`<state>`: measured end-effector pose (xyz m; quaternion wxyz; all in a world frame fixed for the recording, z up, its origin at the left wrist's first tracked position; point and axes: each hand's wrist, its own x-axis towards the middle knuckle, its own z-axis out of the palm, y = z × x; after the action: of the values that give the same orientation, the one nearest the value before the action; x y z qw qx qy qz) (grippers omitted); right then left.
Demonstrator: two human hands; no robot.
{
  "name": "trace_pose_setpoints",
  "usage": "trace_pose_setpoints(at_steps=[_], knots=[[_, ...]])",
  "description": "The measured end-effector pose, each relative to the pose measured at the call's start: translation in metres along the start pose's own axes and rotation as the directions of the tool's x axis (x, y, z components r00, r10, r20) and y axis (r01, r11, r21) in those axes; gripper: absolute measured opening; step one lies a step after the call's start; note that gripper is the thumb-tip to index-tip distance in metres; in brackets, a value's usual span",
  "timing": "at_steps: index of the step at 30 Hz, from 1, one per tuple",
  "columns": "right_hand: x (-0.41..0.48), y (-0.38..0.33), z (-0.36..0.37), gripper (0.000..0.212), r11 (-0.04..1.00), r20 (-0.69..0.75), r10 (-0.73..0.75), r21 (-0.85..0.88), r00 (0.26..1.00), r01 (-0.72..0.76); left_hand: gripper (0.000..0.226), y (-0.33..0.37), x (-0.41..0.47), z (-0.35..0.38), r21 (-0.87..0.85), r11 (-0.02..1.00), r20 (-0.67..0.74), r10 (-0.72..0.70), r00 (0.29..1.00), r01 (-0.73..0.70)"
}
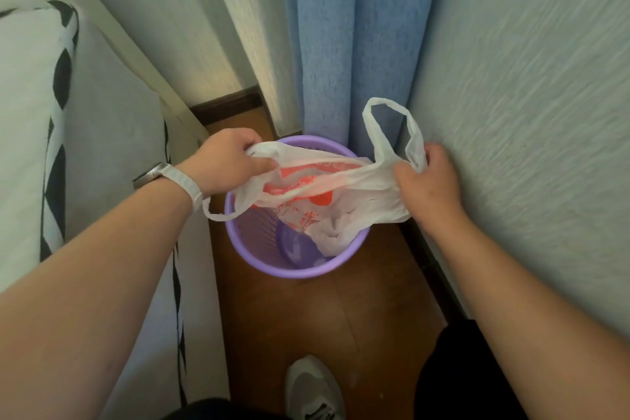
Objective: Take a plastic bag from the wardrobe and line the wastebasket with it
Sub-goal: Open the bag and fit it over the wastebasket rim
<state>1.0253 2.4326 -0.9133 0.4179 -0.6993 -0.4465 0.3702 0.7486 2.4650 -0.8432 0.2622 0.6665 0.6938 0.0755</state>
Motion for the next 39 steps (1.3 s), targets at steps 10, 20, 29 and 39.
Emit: trace_pose_setpoints(at_steps=[10, 20, 29, 39], knots=[[-0.040, -0.053, 0.045, 0.018, 0.522, 0.359, -0.731, -0.255, 0.581, 0.814, 0.028, 0.022, -0.012, -0.008, -0.101, 0.983, 0.063, 0.160, 0.985, -0.153], [-0.010, -0.002, 0.027, 0.023, 0.638, 0.456, -0.311, -0.549, 0.834, 0.539, 0.030, -0.009, 0.004, -0.004, -0.111, 0.991, -0.368, -0.105, 0.924, 0.068], [-0.042, 0.000, 0.008, 0.018, 0.709, 0.525, -0.218, -0.494, 0.823, 0.503, 0.044, -0.002, -0.009, 0.012, 0.440, 0.887, -0.404, 0.335, 0.851, -0.140], [-0.044, -0.002, 0.017, 0.015, 0.691, 0.563, -0.184, -0.509, 0.806, 0.513, 0.025, 0.028, -0.040, 0.080, 0.401, 0.776, 0.139, 0.474, 0.870, -0.486]])
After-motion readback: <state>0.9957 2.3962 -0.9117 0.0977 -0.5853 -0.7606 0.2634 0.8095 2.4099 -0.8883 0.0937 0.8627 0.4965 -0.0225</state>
